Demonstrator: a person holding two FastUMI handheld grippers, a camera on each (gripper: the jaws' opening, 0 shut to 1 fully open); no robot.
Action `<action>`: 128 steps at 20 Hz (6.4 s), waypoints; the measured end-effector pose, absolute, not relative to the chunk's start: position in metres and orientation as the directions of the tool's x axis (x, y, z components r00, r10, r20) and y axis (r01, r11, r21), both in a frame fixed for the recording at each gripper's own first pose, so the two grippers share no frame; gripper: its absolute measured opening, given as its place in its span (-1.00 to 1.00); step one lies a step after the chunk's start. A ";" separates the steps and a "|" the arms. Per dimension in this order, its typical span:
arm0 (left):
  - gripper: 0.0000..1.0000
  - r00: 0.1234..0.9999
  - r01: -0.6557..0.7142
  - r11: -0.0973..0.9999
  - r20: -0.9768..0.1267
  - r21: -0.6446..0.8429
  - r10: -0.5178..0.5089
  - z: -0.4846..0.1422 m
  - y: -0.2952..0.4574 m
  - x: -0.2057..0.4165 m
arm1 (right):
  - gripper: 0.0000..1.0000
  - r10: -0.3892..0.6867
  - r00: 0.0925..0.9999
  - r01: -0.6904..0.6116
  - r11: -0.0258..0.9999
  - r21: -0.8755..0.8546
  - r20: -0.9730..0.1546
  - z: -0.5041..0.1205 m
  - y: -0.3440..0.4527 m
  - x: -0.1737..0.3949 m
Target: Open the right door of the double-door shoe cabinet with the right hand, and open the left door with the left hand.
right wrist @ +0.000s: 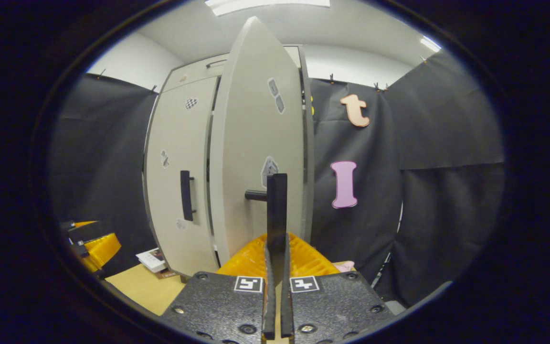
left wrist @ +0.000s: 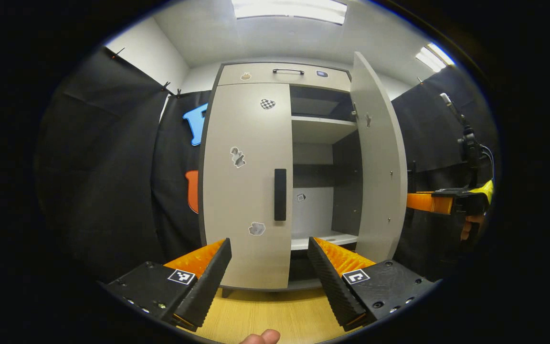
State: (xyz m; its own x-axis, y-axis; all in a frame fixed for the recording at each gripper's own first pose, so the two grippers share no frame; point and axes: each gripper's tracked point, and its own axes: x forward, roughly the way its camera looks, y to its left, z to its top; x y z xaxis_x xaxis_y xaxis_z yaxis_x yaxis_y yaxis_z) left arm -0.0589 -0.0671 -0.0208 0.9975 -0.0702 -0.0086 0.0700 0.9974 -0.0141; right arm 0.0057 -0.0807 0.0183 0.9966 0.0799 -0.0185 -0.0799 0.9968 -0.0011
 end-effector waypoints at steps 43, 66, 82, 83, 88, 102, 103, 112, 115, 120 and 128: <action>0.90 0.996 0.076 0.993 -0.036 -0.087 -0.079 -0.035 -0.045 -0.039 | 0.96 0.042 0.999 -0.042 0.998 0.037 0.005 -0.024 -0.031 -0.025; 0.90 0.995 0.065 0.998 -0.074 0.002 -0.064 -0.018 -0.088 0.184 | 0.96 0.074 0.997 -0.074 0.997 0.016 -0.012 -0.027 -0.032 -0.028; 0.03 0.989 0.082 0.995 -0.117 -0.056 -0.088 -0.030 -0.093 0.190 | 0.96 0.069 0.997 -0.068 0.997 0.026 -0.031 -0.036 -0.035 -0.018; -0.19 0.989 0.082 0.995 -0.116 -0.052 -0.087 -0.028 -0.093 0.186 | 0.96 0.068 0.997 -0.068 0.997 0.026 -0.034 -0.036 -0.035 -0.018; -0.94 0.989 0.102 0.994 -0.105 -0.039 -0.106 -0.028 -0.093 0.186 | 0.96 0.061 0.998 -0.060 0.998 0.028 -0.032 -0.037 -0.038 -0.018; -0.98 0.986 0.131 0.991 -0.101 -0.012 -0.132 -0.015 -0.067 0.106 | 0.96 0.041 0.998 -0.040 0.999 0.016 -0.047 -0.049 -0.033 -0.036; -0.98 0.986 0.135 0.991 -0.101 -0.017 -0.136 -0.014 -0.059 0.094 | 0.96 0.042 0.998 -0.041 0.999 0.019 -0.047 -0.049 -0.032 -0.037; -0.99 0.990 0.096 0.995 -0.107 0.006 -0.095 -0.010 0.000 0.035 | 0.96 0.063 0.998 -0.063 0.998 0.005 -0.028 -0.040 -0.009 -0.034; -1.00 0.992 0.072 0.997 -0.107 0.006 -0.071 -0.011 0.026 0.021 | 0.96 0.071 0.997 -0.071 0.997 -0.005 -0.019 -0.037 -0.002 -0.033; -1.00 0.994 0.044 0.999 -0.101 0.019 -0.042 -0.010 0.049 0.013 | 0.96 0.091 0.996 -0.092 0.995 -0.027 -0.025 -0.041 0.016 -0.032; -1.00 0.994 -0.025 0.999 -0.108 0.034 0.029 -0.012 0.094 0.001 | 0.96 0.099 0.994 -0.100 0.995 -0.031 -0.040 -0.047 0.027 -0.023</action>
